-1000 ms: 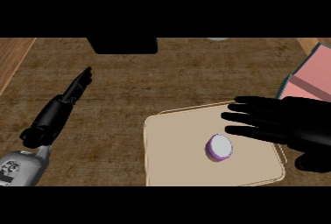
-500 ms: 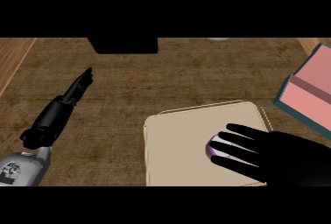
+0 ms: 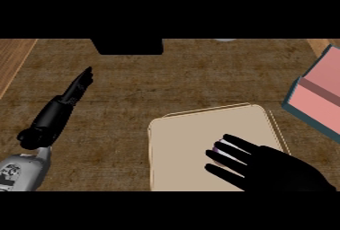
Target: Pick the can from the tray and place it in the cardboard box
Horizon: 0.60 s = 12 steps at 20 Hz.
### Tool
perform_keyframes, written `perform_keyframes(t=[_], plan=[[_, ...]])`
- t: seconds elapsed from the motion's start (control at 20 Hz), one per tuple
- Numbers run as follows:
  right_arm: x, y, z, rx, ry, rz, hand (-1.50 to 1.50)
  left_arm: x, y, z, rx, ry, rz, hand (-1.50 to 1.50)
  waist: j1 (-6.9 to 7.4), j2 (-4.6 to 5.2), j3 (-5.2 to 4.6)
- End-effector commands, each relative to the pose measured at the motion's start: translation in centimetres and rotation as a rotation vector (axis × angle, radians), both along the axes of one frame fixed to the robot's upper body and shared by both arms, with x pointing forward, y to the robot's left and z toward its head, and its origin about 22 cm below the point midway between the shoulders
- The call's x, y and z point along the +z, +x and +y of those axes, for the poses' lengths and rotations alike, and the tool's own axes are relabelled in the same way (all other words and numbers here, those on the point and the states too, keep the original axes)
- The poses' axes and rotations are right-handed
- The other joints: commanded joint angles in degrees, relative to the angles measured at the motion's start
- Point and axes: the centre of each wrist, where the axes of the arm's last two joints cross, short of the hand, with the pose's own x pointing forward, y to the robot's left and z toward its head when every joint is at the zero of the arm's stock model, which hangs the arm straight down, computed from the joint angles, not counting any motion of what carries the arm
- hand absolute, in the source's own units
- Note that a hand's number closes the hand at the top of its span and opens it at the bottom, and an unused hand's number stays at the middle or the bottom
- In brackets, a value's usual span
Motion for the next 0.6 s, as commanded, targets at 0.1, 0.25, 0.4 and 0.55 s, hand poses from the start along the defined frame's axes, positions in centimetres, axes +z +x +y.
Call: perform_keyframes(t=[0.1,0.25,0.4,0.55], plan=[[-1.6,-0.8,1.4,-0.027,0.005,-0.031,-1.50,-0.1,1.5,0.5,-0.003,-0.002,-0.007,0.00,-0.14,0.04,-0.01],[-2.0,0.8,0.7,-0.023,-0.022,-0.036,-1.50,0.3,-1.1,-0.4,-0.007,0.015,0.001,0.00,0.26,-0.02,0.01],[-3.9,-0.4,2.3,-0.027,-0.032,-0.067,-1.50,0.4,-1.6,1.1,-0.010,-0.006,0.009,0.00,0.29,-0.03,0.01],[-4.7,1.8,1.7,-0.063,-0.066,-0.074,-1.50,1.4,-0.5,0.5,-0.010,-0.007,0.002,0.00,0.22,0.02,0.01]])
